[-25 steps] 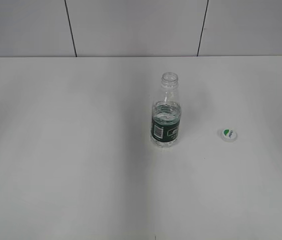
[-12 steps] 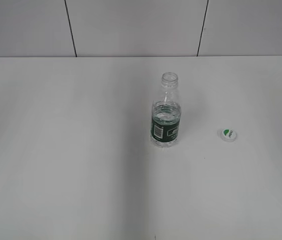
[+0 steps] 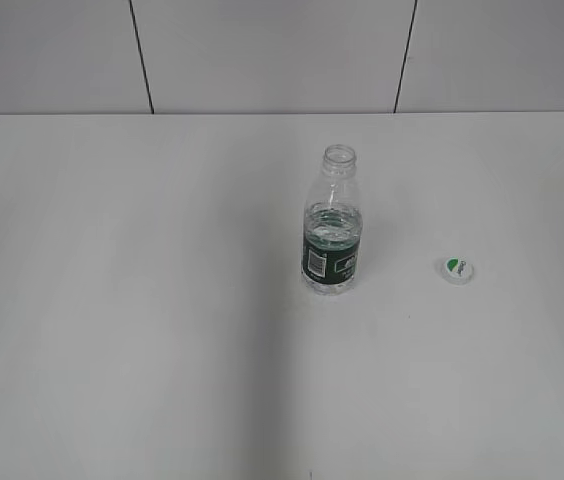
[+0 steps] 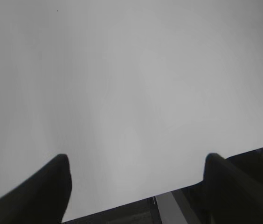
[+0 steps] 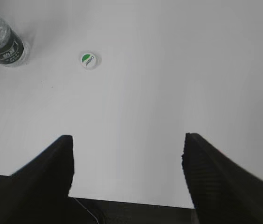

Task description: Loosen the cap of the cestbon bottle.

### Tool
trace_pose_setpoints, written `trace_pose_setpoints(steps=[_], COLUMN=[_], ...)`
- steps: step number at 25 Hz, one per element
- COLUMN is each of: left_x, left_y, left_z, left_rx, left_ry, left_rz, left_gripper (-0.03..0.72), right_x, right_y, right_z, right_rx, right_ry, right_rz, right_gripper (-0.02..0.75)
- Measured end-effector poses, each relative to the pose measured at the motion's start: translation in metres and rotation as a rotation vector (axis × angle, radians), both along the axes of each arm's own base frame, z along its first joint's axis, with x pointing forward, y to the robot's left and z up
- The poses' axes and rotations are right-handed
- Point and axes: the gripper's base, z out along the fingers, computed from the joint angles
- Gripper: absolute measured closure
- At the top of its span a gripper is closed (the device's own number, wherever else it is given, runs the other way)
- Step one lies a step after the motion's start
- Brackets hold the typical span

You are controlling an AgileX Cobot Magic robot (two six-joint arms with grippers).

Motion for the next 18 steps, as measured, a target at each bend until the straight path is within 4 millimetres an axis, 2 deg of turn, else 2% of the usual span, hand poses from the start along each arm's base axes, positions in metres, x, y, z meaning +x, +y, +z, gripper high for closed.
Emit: trace_pose_setpoints(steps=[2,5,10,12,18], left_x=[-0.011,-0.025,-0.046,-0.06,-0.083], left_y=[0.001,0.002,0.003,0.005,0.006], left_z=[0.001,0.004,0.004,0.005,-0.007], left_rx=[-0.006,-0.01,-0.017,-0.022,-0.029], left_ry=[-0.02,-0.057,-0.109,-0.154,-0.201], left_rz=[0.0,0.0,0.0,0.0,0.0], left_gripper=[0.158,0.158,0.16,0.161,0.161], right_x=[-0.018,-0.031,-0.051,-0.06,-0.085], right_y=[-0.001,0.0,0.003,0.003,0.001], right_z=[0.008,0.005,-0.022,-0.034,-0.073], right_rx=[0.008,0.018,0.065,0.07,0.06], right_ry=[-0.062,-0.082,-0.051,-0.044,-0.023], right_rz=[0.002,0.005,0.022,0.023,0.019], right_gripper=[0.182,0.182,0.182,0.182,0.182])
